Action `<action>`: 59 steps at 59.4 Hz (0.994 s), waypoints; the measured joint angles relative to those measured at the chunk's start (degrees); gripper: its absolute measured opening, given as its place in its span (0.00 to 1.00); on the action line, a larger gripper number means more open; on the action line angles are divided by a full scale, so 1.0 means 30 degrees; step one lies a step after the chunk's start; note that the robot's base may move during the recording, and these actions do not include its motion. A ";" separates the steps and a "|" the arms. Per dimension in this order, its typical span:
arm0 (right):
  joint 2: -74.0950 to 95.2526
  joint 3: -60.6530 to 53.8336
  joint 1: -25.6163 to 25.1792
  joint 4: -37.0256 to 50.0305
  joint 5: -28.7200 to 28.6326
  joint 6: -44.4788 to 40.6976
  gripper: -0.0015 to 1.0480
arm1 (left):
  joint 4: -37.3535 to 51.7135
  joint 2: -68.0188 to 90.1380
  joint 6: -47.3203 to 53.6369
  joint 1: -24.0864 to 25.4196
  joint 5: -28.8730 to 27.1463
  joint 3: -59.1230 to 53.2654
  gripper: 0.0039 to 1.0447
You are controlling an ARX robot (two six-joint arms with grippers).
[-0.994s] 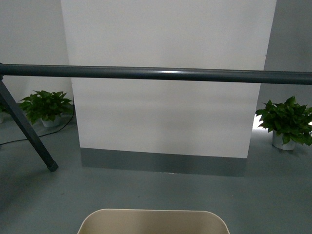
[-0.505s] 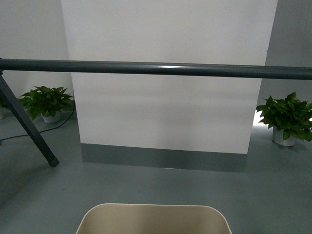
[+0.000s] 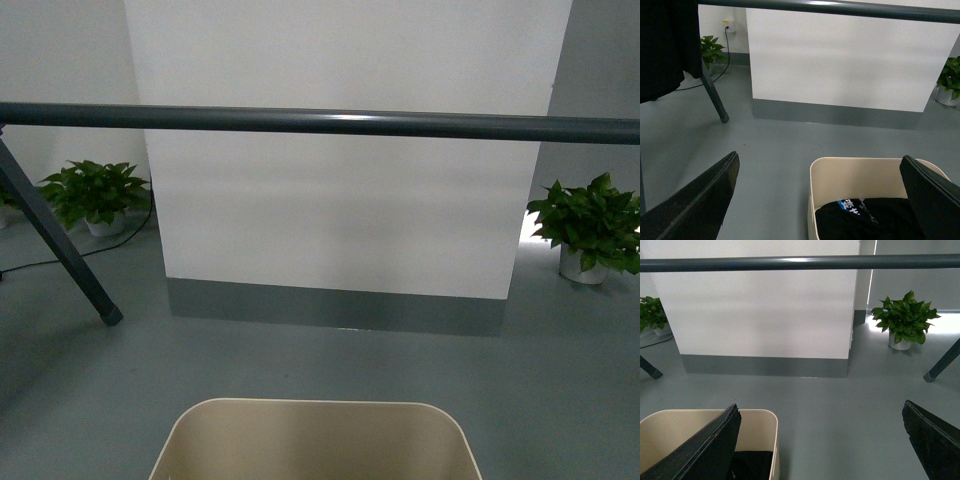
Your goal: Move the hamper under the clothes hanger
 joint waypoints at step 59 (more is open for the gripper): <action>0.0000 0.0000 0.0000 0.0000 0.0000 0.0000 0.92 | 0.0000 0.0000 0.0000 0.0000 0.0000 0.0000 0.94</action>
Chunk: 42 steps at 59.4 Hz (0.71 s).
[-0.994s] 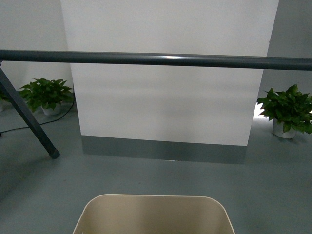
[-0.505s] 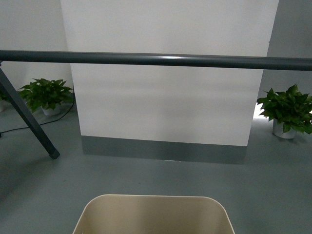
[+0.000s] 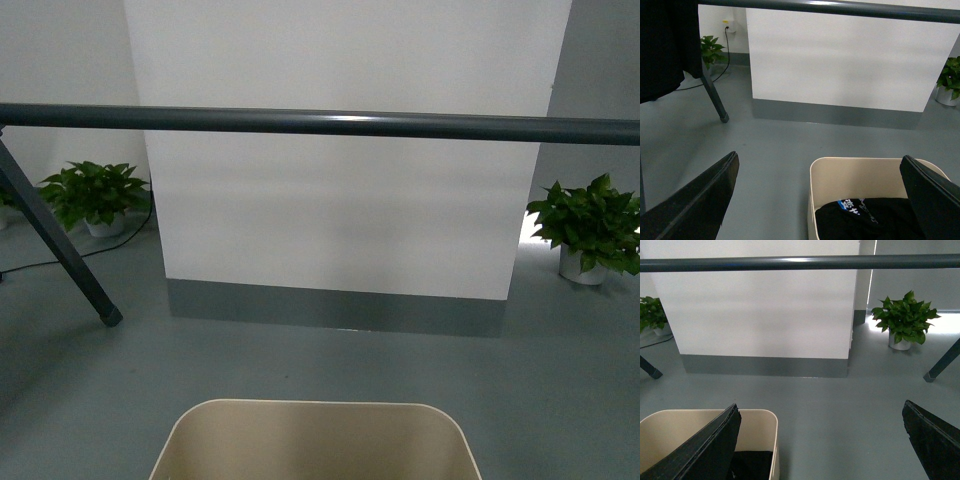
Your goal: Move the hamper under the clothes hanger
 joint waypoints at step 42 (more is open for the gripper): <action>0.0000 0.0000 0.0000 0.0000 0.0000 0.0000 0.92 | 0.0000 0.0000 0.0000 0.0000 0.0000 0.0000 0.94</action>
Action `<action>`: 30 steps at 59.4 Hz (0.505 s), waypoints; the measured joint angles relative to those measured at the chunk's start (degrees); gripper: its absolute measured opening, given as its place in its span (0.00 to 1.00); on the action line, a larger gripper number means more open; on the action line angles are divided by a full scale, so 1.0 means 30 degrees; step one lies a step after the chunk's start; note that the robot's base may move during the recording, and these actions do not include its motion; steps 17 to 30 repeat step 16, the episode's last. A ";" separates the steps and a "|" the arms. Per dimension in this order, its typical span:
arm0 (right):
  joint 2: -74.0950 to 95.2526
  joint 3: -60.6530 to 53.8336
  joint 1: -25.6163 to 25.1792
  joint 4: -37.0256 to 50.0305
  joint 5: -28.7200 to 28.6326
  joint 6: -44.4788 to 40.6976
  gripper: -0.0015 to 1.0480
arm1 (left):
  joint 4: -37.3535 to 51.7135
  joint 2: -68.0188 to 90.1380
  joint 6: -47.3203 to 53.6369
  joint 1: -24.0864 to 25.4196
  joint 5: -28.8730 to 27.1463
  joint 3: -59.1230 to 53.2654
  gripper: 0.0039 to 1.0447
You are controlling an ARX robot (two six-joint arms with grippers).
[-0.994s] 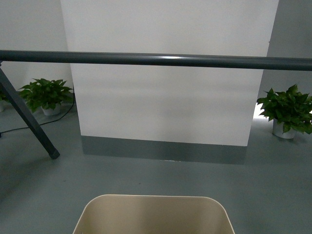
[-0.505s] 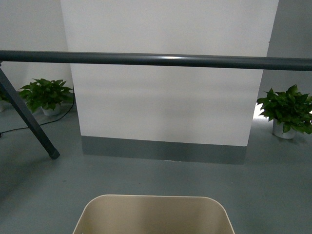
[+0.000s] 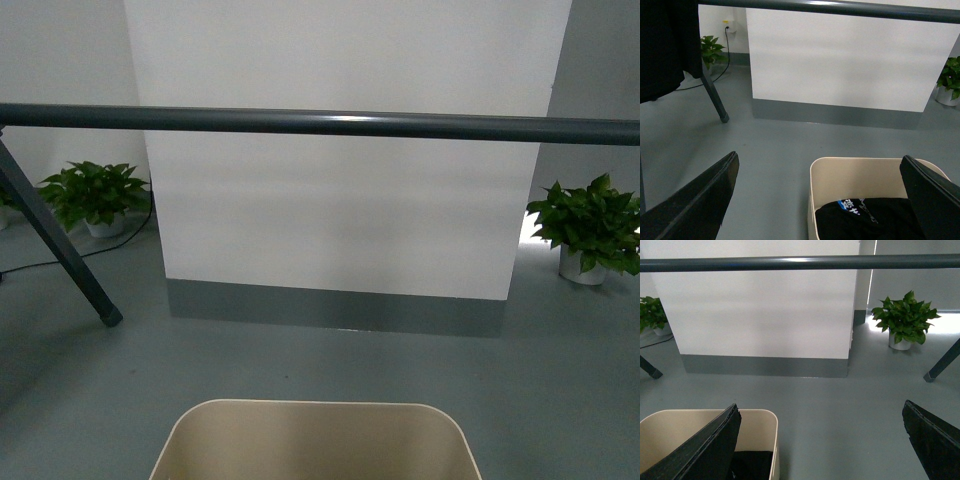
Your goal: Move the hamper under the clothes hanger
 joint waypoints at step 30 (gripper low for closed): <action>0.0007 0.0000 0.0000 0.0000 0.0000 0.0000 0.92 | 0.0000 0.0000 0.0000 0.0000 0.0000 0.0000 0.94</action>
